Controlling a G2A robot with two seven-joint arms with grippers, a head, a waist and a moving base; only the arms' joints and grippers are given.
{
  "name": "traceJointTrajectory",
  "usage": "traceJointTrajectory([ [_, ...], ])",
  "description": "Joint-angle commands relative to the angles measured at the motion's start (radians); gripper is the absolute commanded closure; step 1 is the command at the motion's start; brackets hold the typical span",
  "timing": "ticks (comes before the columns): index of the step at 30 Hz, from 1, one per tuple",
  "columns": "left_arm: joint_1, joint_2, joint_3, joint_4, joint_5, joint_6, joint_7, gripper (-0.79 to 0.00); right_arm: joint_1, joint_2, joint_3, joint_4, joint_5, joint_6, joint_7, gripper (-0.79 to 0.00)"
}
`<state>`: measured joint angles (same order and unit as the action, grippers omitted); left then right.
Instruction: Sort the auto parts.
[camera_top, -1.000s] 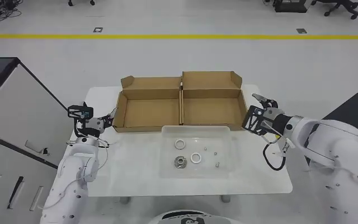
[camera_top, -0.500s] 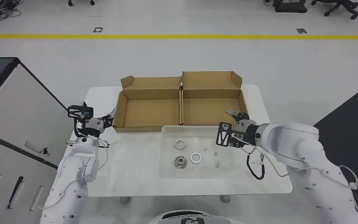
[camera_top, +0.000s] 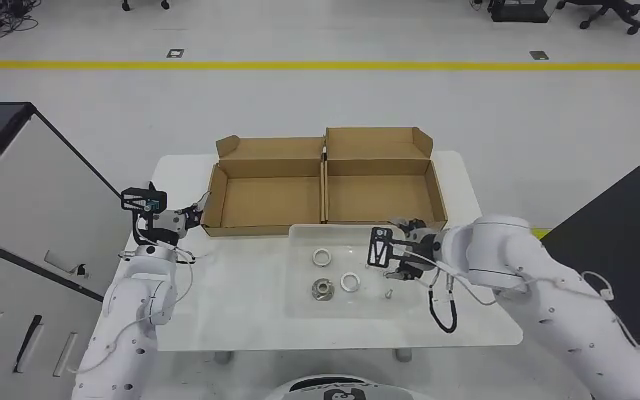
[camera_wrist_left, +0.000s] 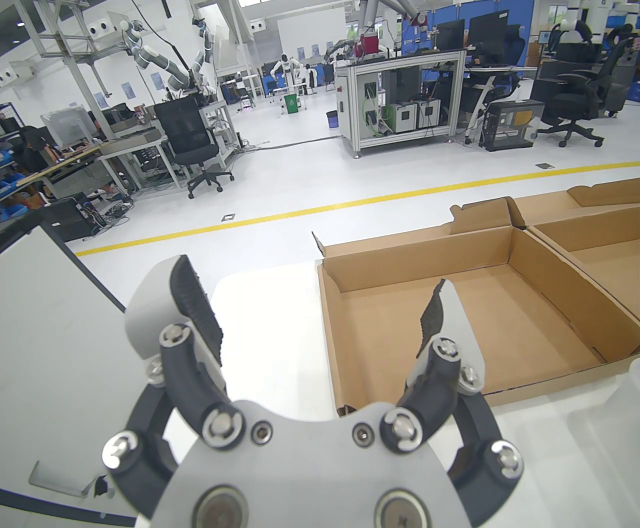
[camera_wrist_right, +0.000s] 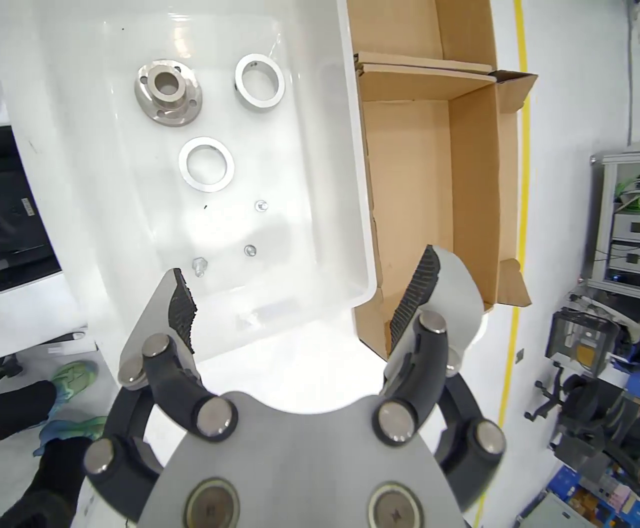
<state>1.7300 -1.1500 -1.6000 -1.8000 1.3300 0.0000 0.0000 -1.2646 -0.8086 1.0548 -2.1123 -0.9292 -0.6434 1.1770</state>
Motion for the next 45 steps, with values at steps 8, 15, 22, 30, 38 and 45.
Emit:
traceJointTrajectory([
  [8, 0.000, 0.000, 0.000, 0.000, 0.000, 0.000, 0.000, -0.785, 0.160, 0.051, -0.201, 0.074, 0.070, 0.036, 0.036, -0.785],
  [15, 0.000, 0.000, 0.000, 0.000, 0.000, 0.000, 0.000, -0.785, 0.222, 0.062, -0.287, 0.123, 0.099, 0.032, 0.031, -0.785],
  [22, 0.000, 0.000, 0.000, 0.000, 0.000, 0.000, 0.000, -0.785, 0.241, 0.062, -0.301, 0.131, 0.093, 0.025, 0.021, -0.785],
  [30, 0.000, 0.000, 0.000, 0.000, 0.000, 0.000, 0.000, -0.785, 0.241, 0.062, -0.301, 0.131, 0.093, 0.025, 0.021, -0.785],
  [38, 0.000, 0.000, 0.000, 0.000, 0.000, 0.000, 0.000, -0.785, 0.272, 0.070, -0.355, 0.101, 0.114, 0.045, 0.045, -0.785],
  [45, 0.000, 0.000, 0.000, 0.000, 0.000, 0.000, 0.000, -0.785, 0.445, 0.084, -0.554, 0.111, 0.202, 0.108, 0.108, -0.785],
])
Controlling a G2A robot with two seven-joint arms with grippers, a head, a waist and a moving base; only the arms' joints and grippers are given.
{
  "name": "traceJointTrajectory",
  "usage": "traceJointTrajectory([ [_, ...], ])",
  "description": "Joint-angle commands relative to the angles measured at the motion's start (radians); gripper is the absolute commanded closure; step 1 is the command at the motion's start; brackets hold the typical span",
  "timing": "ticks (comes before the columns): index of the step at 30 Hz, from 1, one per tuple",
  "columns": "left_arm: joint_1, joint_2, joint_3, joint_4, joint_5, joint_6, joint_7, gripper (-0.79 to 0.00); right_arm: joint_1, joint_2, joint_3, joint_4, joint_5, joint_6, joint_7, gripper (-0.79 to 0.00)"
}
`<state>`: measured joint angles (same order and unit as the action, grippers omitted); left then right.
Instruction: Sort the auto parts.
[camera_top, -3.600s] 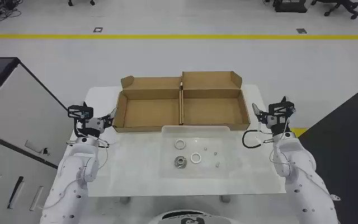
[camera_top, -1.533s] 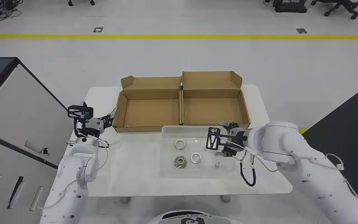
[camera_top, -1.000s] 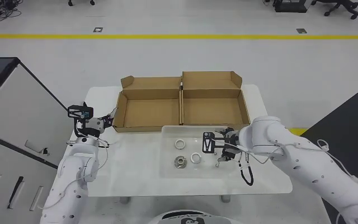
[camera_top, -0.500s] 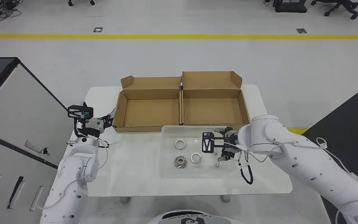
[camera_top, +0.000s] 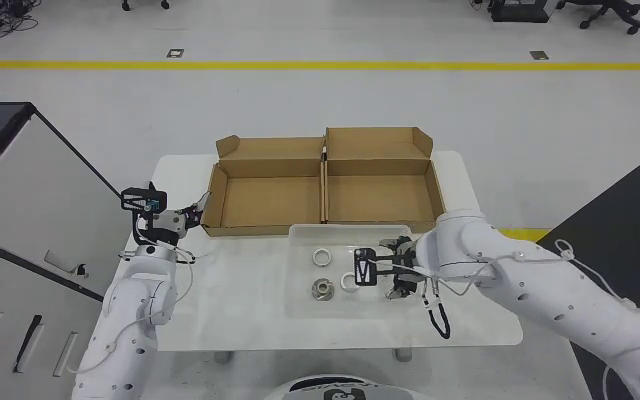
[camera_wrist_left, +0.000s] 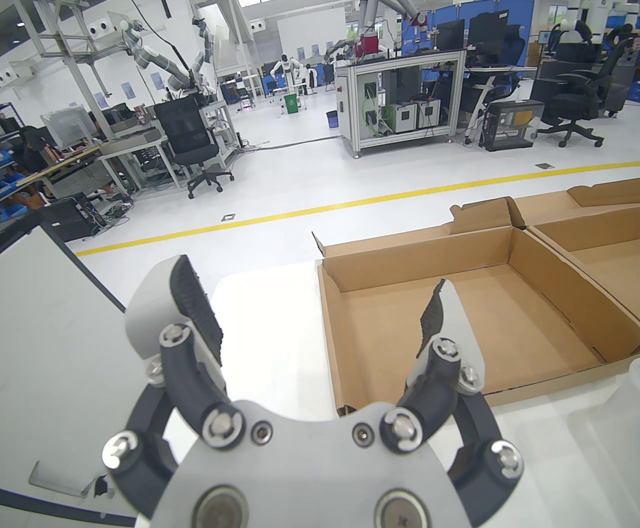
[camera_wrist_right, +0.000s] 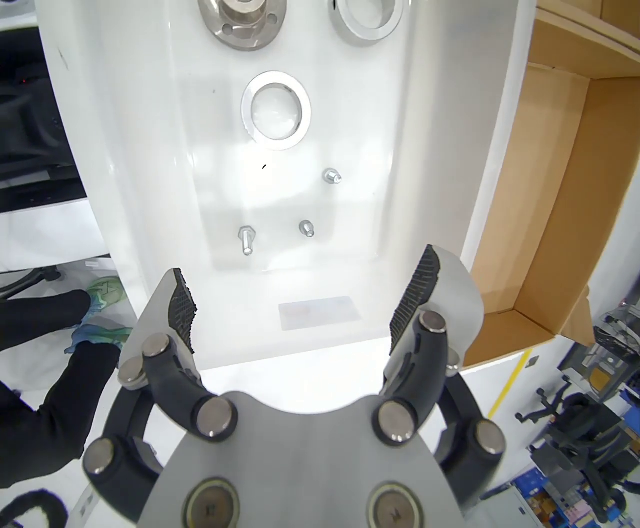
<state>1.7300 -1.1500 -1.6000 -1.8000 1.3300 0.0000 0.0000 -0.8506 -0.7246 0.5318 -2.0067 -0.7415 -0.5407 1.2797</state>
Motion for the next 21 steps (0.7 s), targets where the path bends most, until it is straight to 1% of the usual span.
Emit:
traceJointTrajectory([
  [1, 0.000, 0.000, 0.000, 0.000, 0.000, 0.000, 0.000, -0.785, 0.060, -0.001, -0.059, 0.015, 0.029, 0.009, 0.009, -0.785],
  [7, 0.000, 0.000, 0.000, 0.000, 0.000, 0.000, 0.000, -0.785, 0.201, -0.018, -0.195, 0.088, 0.119, 0.007, 0.007, -0.776],
  [8, 0.000, 0.000, 0.000, 0.000, 0.000, 0.000, 0.000, -0.785, 0.219, -0.022, -0.214, 0.097, 0.130, 0.007, 0.006, -0.634],
  [9, 0.000, 0.000, 0.000, 0.000, 0.000, 0.000, 0.000, -0.785, 0.237, -0.025, -0.232, 0.105, 0.143, 0.006, 0.006, -0.585],
  [10, 0.000, 0.000, 0.000, 0.000, 0.000, 0.000, 0.000, -0.785, 0.254, -0.028, -0.251, 0.113, 0.154, 0.005, 0.005, -0.570],
  [11, 0.000, 0.000, 0.000, 0.000, 0.000, 0.000, 0.000, -0.785, 0.271, -0.031, -0.269, 0.121, 0.163, 0.005, 0.005, -0.573],
  [13, 0.000, 0.000, 0.000, 0.000, 0.000, 0.000, 0.000, -0.785, 0.302, -0.038, -0.305, 0.136, 0.180, 0.004, 0.004, -0.603],
  [14, 0.000, 0.000, 0.000, 0.000, 0.000, 0.000, 0.000, -0.785, 0.316, -0.041, -0.323, 0.144, 0.188, 0.004, 0.004, -0.597],
  [15, 0.000, 0.000, 0.000, 0.000, 0.000, 0.000, 0.000, -0.785, 0.330, -0.045, -0.340, 0.152, 0.196, 0.003, 0.003, -0.563],
  [17, 0.000, 0.000, 0.000, 0.000, 0.000, 0.000, 0.000, -0.785, 0.349, -0.053, -0.362, 0.169, 0.211, 0.001, 0.001, -0.533],
  [19, 0.000, 0.000, 0.000, 0.000, 0.000, 0.000, 0.000, -0.785, 0.346, -0.062, -0.362, 0.181, 0.212, 0.004, 0.004, -0.502],
  [20, 0.000, 0.000, 0.000, 0.000, 0.000, 0.000, 0.000, -0.785, 0.342, -0.066, -0.362, 0.187, 0.210, 0.005, 0.005, -0.459],
  [21, 0.000, 0.000, 0.000, 0.000, 0.000, 0.000, 0.000, -0.785, 0.338, -0.071, -0.362, 0.193, 0.206, 0.006, 0.006, -0.434],
])
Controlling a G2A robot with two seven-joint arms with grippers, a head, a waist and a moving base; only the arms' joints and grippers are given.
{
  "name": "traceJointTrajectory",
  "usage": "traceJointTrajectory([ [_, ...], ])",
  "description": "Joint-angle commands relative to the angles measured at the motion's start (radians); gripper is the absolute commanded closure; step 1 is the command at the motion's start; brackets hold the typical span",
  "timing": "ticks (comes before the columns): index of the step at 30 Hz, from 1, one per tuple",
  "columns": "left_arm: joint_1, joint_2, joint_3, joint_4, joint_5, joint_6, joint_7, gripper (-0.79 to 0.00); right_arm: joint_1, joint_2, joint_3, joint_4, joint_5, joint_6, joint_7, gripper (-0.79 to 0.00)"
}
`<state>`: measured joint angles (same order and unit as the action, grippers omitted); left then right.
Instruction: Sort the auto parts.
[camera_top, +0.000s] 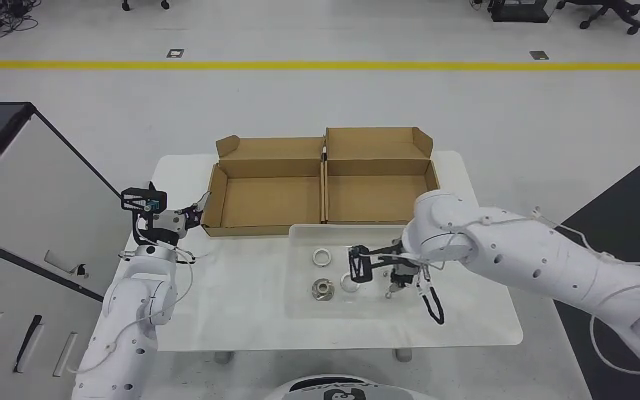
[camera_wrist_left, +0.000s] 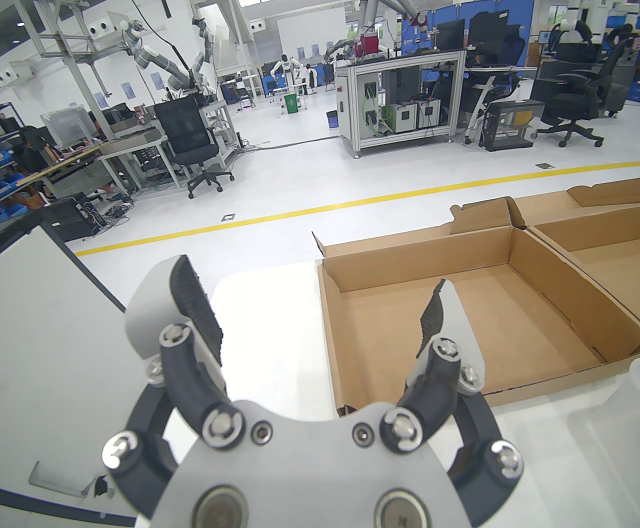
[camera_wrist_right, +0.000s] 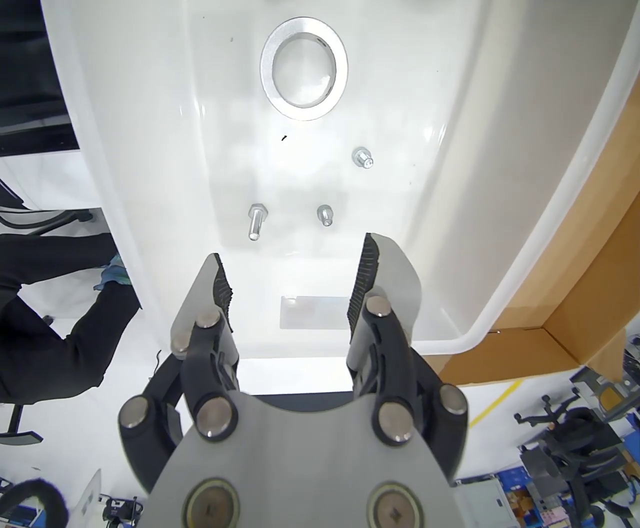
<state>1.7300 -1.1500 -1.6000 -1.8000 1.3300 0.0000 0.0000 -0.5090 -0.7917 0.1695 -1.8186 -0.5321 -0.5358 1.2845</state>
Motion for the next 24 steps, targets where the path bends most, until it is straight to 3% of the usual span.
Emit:
traceJointTrajectory([
  [1, 0.000, 0.000, 0.000, 0.000, 0.000, 0.000, 0.000, -0.785, -0.009, -0.008, 0.000, 0.010, -0.007, 0.002, 0.002, -0.431],
  [3, 0.000, 0.000, 0.000, 0.000, 0.000, 0.000, 0.000, -0.785, -0.018, -0.017, 0.000, 0.020, -0.015, 0.002, 0.002, -0.391],
  [14, 0.000, 0.000, 0.000, 0.000, 0.000, 0.000, 0.000, -0.785, -0.048, -0.057, 0.000, 0.066, -0.036, -0.002, -0.002, -0.351],
  [24, 0.000, 0.000, 0.000, 0.000, 0.000, 0.000, 0.000, -0.785, -0.047, -0.052, 0.000, 0.061, -0.026, 0.012, 0.012, -0.348],
])
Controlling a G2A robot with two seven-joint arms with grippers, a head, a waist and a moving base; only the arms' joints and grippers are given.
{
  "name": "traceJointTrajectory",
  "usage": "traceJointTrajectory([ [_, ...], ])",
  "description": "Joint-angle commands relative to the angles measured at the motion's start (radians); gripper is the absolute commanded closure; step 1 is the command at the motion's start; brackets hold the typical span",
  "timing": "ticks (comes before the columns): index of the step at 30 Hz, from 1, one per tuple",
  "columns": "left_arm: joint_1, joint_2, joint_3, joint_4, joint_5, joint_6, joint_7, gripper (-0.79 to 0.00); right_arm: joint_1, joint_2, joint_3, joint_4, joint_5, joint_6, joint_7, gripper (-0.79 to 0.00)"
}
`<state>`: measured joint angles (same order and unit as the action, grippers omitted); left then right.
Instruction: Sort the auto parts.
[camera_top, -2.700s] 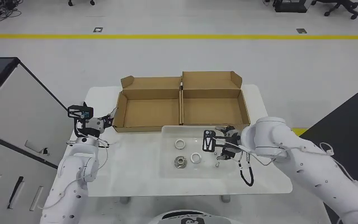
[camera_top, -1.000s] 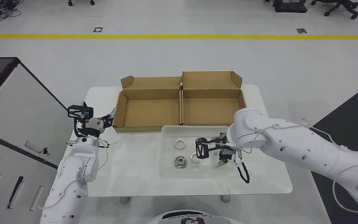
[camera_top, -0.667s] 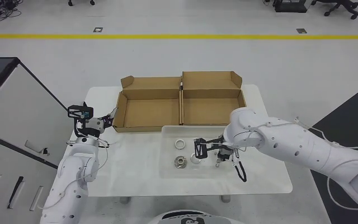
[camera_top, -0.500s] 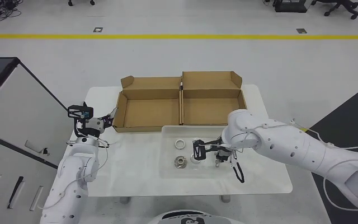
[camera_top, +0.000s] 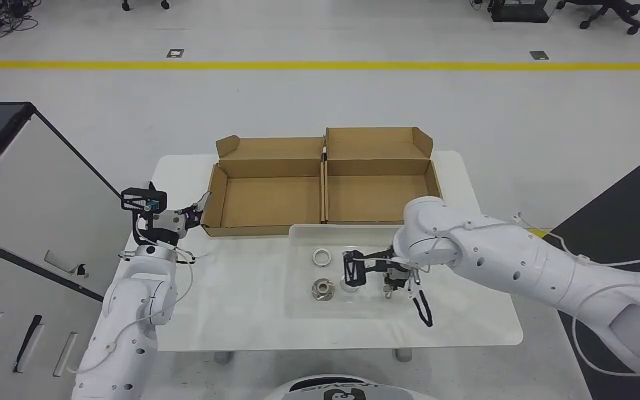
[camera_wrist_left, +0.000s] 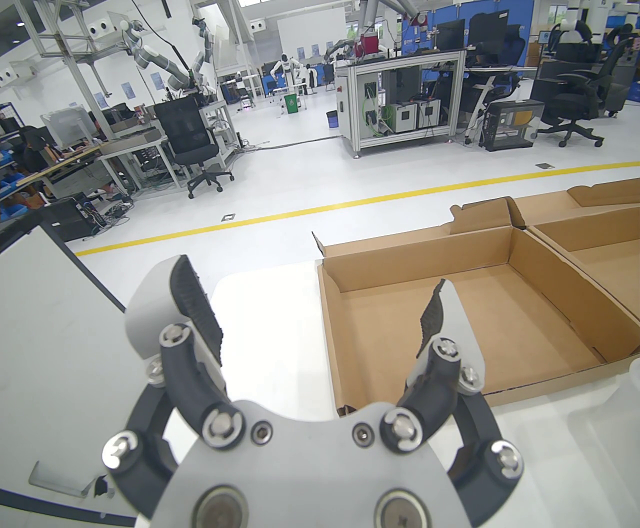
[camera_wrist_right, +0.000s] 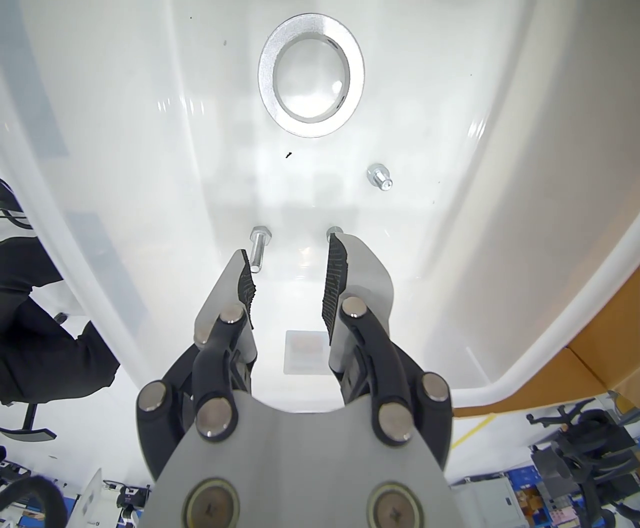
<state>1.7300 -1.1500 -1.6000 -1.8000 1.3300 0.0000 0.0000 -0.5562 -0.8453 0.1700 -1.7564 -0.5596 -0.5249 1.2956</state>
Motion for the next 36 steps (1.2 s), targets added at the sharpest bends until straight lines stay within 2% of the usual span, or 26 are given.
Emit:
traceJointTrajectory([
  [1, 0.000, 0.000, 0.000, 0.000, 0.000, 0.000, 0.000, -0.785, 0.001, 0.004, 0.000, -0.003, 0.003, 0.000, 0.000, -0.348],
  [10, 0.000, 0.000, 0.000, 0.000, 0.000, 0.000, 0.000, -0.785, -0.015, 0.014, 0.000, -0.006, 0.001, 0.004, 0.005, -0.342],
  [27, 0.000, 0.000, 0.000, 0.000, 0.000, 0.000, 0.000, -0.785, -0.034, -0.008, 0.000, 0.021, -0.007, 0.018, 0.018, -0.299],
  [36, 0.000, 0.000, 0.000, 0.000, 0.000, 0.000, 0.000, -0.785, -0.047, -0.020, 0.000, 0.033, -0.003, 0.030, 0.031, -0.231],
])
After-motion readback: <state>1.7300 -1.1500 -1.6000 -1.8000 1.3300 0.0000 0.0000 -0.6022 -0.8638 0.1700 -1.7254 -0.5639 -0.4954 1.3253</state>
